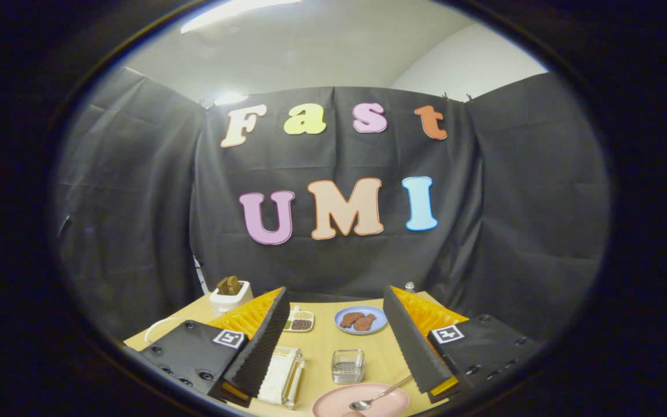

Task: Take the plate from the dish rack, then take the spoon from the basket and place it into the plate.

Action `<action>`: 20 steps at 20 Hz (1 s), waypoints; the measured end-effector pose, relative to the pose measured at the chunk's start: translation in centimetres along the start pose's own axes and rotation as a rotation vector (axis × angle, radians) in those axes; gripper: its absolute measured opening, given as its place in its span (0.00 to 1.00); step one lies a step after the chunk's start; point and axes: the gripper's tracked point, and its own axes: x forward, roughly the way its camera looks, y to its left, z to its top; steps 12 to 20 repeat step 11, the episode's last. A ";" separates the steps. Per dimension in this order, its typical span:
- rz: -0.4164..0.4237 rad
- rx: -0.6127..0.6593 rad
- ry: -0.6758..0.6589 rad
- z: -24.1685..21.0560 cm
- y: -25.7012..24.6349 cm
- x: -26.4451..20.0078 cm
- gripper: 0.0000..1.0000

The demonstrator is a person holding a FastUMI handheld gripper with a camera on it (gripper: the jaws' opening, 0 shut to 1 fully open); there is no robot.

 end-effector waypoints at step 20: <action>-0.008 -0.011 -0.004 0.4 0.9 -0.3 1.00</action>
